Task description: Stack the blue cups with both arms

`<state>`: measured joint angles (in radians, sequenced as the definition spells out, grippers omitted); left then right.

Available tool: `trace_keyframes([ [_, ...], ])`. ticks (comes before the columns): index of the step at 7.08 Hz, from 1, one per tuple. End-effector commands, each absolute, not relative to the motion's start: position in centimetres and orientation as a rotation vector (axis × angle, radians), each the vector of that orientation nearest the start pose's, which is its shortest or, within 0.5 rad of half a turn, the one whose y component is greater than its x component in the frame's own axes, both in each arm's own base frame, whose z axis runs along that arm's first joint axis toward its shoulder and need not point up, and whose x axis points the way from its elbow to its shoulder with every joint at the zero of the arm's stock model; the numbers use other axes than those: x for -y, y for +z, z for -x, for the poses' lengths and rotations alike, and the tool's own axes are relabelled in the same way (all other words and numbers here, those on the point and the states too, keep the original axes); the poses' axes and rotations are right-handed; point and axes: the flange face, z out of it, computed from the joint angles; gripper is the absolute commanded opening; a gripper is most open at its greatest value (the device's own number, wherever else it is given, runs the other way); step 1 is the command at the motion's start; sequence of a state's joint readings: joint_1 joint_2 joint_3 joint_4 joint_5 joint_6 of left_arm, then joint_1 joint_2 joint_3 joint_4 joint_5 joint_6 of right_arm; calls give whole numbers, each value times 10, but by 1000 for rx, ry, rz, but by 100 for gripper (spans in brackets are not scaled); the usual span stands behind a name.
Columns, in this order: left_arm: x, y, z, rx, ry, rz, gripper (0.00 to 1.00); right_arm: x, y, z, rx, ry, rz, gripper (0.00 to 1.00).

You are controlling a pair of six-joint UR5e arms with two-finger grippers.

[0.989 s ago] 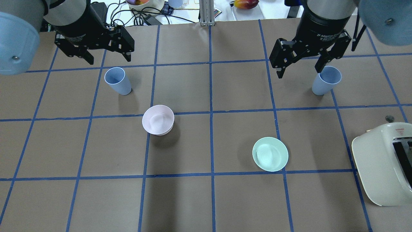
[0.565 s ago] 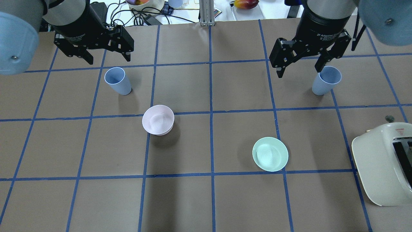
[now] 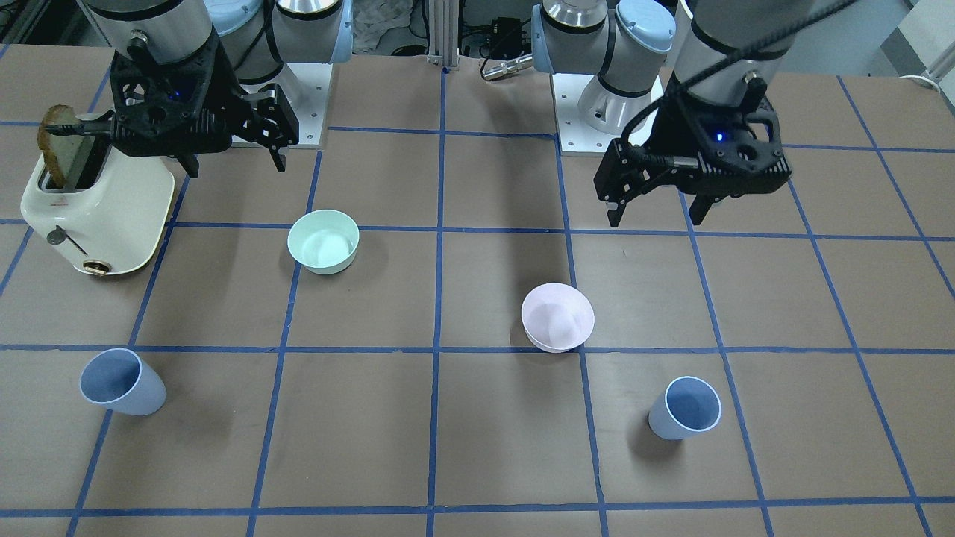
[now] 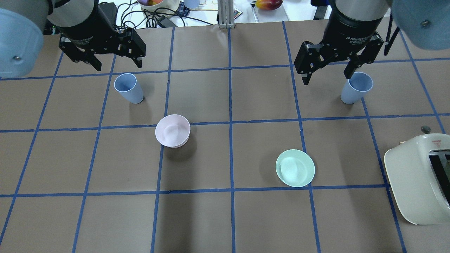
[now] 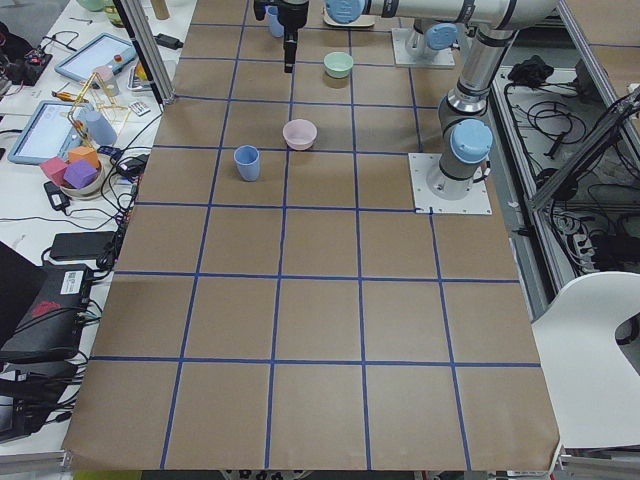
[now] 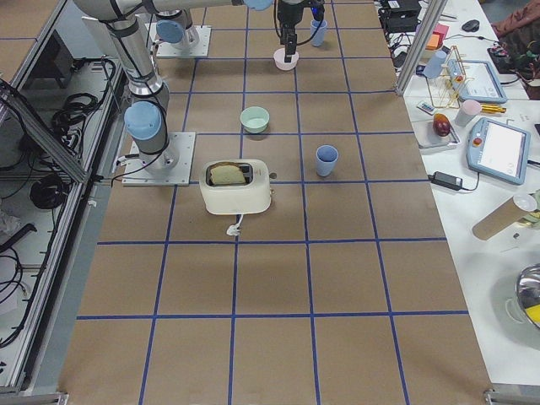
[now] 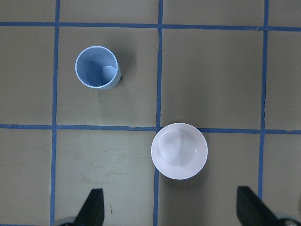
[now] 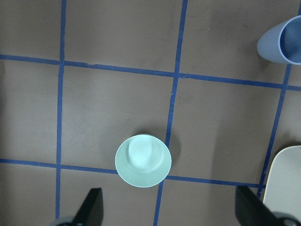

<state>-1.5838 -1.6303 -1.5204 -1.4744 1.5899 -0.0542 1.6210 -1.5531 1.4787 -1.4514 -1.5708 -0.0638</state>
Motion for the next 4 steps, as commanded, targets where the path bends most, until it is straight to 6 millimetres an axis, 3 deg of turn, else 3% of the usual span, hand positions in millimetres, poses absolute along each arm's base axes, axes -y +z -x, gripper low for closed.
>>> trace_keyframes([
  [1, 564, 423, 124, -3121, 4, 76, 100, 497, 509, -130, -3135, 77, 111, 100],
  [3, 619, 363, 100, -3102, -79, 47, 100, 521, 495, -54, -3108, 120, 8, 100],
  [4, 640, 336, 84, -3086, -119, -11, 100, 536, 485, -34, -3120, 97, -3, 100],
])
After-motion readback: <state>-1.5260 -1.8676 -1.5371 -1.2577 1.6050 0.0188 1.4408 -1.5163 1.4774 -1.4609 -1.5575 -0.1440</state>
